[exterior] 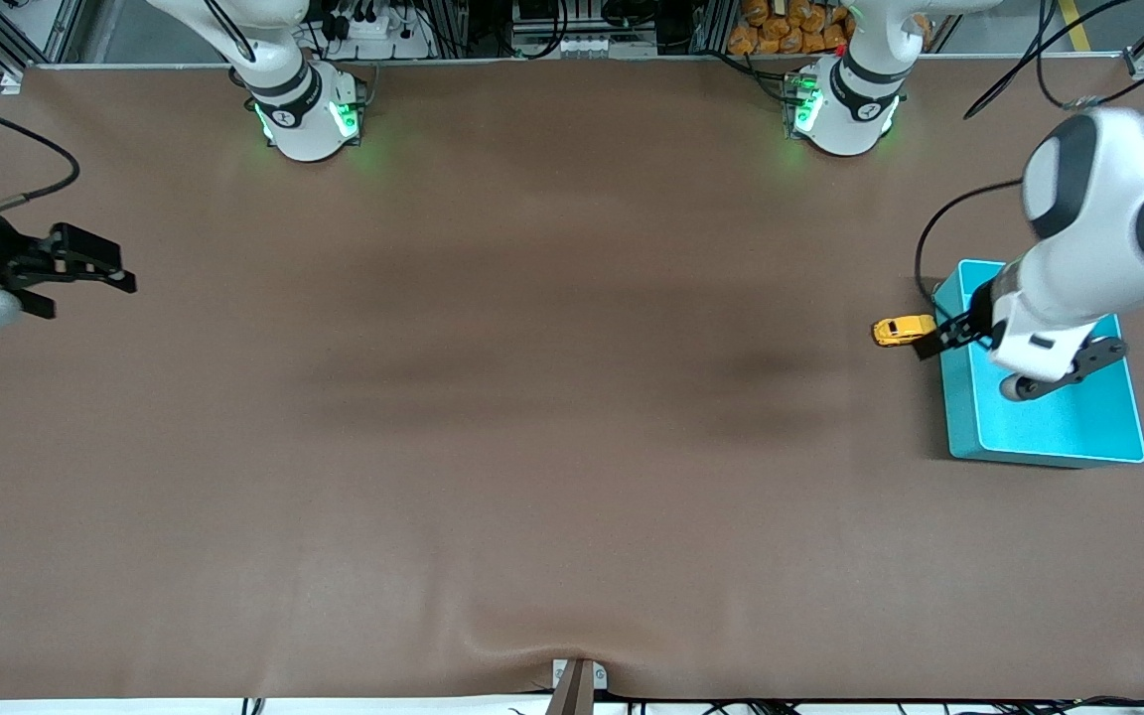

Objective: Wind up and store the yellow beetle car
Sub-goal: 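Lower the left gripper onto the yellow car beside the turquoise box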

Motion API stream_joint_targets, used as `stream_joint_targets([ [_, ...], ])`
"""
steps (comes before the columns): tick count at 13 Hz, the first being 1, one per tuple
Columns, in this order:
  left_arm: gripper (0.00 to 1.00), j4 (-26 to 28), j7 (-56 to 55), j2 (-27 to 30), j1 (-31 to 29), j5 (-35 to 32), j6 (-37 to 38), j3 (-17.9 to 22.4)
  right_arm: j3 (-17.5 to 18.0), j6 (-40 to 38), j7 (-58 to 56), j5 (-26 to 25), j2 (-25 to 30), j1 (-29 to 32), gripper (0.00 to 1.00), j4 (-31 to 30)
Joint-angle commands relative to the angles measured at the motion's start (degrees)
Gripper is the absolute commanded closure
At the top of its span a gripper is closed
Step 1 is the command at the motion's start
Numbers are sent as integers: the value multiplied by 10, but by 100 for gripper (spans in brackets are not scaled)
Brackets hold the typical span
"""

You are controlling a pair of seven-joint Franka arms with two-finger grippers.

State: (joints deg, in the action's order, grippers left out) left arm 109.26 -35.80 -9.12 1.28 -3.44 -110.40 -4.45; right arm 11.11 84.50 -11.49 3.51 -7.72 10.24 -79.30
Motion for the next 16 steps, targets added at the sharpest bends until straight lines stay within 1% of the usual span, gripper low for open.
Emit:
stream_joint_targets([
  [1,0,37,-80,-30,-9,-13,-69,0,-5,55,32,-22,64,-3,0,-54],
  [3,0,46,-109,-45,-15,-13,-74,0,-8,59,31,-23,73,1,0,-59],
  [4,0,57,-119,-55,-25,-13,-74,0,-11,55,31,-23,90,3,0,-66],
  [6,0,61,-166,-78,-36,-12,-80,0,-10,73,33,-22,114,12,0,-109],
  [8,0,74,-252,-92,-38,-12,-102,0,-10,79,35,-15,130,18,0,-142],
  [10,0,95,-318,-99,-44,-12,-132,1,-7,67,84,-14,126,17,0,-139],
  [12,0,112,-367,-100,-60,-12,-162,1,-7,66,87,-14,124,15,0,-139],
  [13,0,118,-384,-100,-64,-13,-176,1,-7,67,86,-14,123,14,0,-139],
  [16,0,126,-402,-100,-84,-13,-179,2,-7,70,81,-14,122,14,0,-139],
])
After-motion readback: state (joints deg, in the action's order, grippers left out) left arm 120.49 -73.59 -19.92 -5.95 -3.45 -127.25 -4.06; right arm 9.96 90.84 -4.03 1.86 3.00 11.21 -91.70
